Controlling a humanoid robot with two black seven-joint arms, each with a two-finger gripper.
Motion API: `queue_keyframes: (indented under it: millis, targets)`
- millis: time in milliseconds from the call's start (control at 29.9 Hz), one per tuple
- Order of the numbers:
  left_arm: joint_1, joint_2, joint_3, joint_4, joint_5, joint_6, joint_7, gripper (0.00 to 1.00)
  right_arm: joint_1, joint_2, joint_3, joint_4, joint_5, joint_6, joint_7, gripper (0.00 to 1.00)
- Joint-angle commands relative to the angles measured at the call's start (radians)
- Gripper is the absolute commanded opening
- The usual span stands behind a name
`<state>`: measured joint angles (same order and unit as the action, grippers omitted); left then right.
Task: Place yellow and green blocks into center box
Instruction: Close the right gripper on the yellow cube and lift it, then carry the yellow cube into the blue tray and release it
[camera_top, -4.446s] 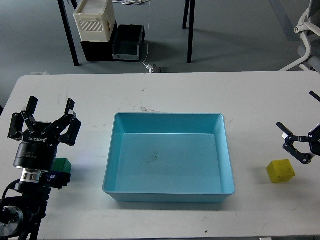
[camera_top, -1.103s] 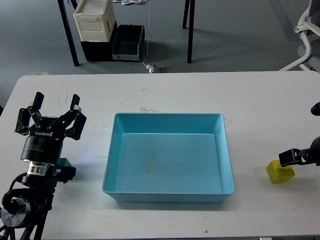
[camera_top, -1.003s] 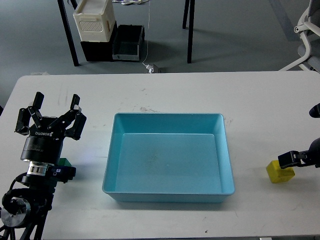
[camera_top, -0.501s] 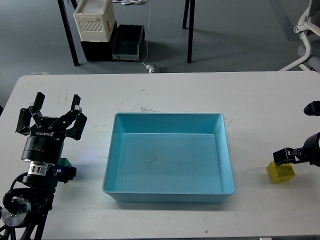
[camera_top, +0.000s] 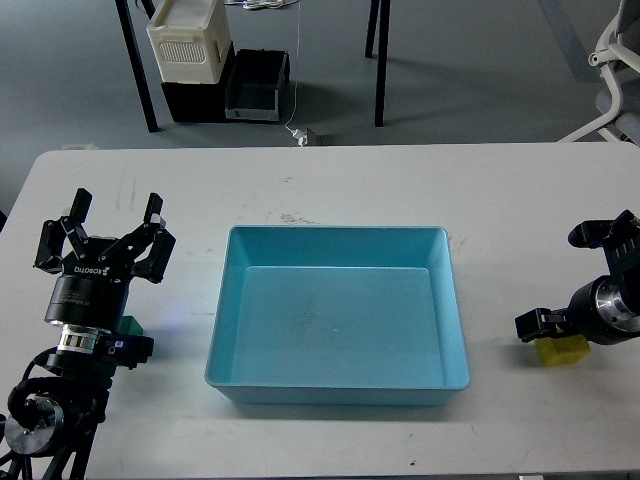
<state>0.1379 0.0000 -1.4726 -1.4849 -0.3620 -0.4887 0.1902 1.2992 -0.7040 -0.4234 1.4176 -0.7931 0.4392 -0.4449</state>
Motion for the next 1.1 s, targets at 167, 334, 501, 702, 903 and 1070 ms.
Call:
queue_keyframes:
  millis: [167, 334, 501, 702, 903, 1070]
  targets:
    - [0.002, 0.0, 0.003, 0.001, 0.002, 0.0, 0.0, 1.0, -0.003, 0.0, -0.002, 0.014, -0.012, 0.009, -0.002, 0.15]
    - [0.002, 0.0, 0.0, 0.001, 0.002, 0.0, 0.0, 1.0, 0.014, -0.009, 0.009, 0.056, -0.015, 0.004, -0.002, 0.0]
    - [0.002, 0.0, 0.0, 0.001, 0.002, 0.0, 0.0, 1.0, 0.09, -0.072, 0.063, 0.138, -0.002, 0.006, -0.002, 0.0]
    - [0.0, 0.0, 0.0, 0.001, 0.002, 0.0, 0.0, 1.0, 0.325, -0.068, 0.063, 0.193, 0.112, 0.007, 0.005, 0.0]
    - [0.0, 0.0, 0.0, 0.001, 0.002, 0.0, 0.0, 1.0, 0.446, 0.139, 0.063, 0.175, 0.196, 0.007, 0.005, 0.0]
    - [0.0, 0.0, -0.002, 0.001, 0.002, 0.0, 0.0, 1.0, 0.391, 0.357, 0.044, 0.043, 0.198, 0.004, 0.005, 0.0]
